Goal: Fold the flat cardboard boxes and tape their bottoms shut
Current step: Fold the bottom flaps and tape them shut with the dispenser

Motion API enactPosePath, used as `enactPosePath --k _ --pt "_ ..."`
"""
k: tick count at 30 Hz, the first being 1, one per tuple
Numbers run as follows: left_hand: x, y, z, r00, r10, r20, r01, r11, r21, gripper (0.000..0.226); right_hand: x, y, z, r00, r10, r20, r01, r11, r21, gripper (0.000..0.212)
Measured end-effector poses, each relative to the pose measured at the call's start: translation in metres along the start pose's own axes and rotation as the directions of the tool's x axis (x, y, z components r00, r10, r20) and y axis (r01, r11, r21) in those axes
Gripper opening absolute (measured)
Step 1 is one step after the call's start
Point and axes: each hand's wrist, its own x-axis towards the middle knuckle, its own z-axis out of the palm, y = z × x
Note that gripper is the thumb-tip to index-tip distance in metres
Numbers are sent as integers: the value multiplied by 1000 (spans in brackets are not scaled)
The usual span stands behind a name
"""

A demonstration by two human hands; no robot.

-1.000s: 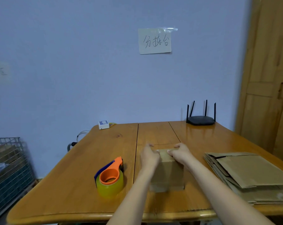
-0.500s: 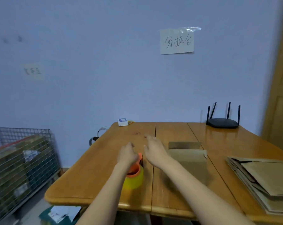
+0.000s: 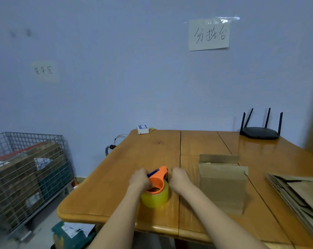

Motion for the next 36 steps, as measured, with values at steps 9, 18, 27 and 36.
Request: enactPosePath --k 9,18,27,36 --pt "-23 -23 -39 985 170 15 -152 916 -371 22 -4 -26 -53 968 -172 -185 177 984 13 36" --pt "-61 -10 -80 880 445 165 -296 787 -542 23 -25 -33 -105 966 -184 -184 203 975 88 40" --pt "-72 2 -87 835 507 216 -327 771 -547 25 -35 -22 -120 961 -172 -218 200 973 113 32" --pt "-77 10 -92 832 496 249 -302 781 -547 21 -40 -16 -127 975 -146 -168 174 970 167 20"
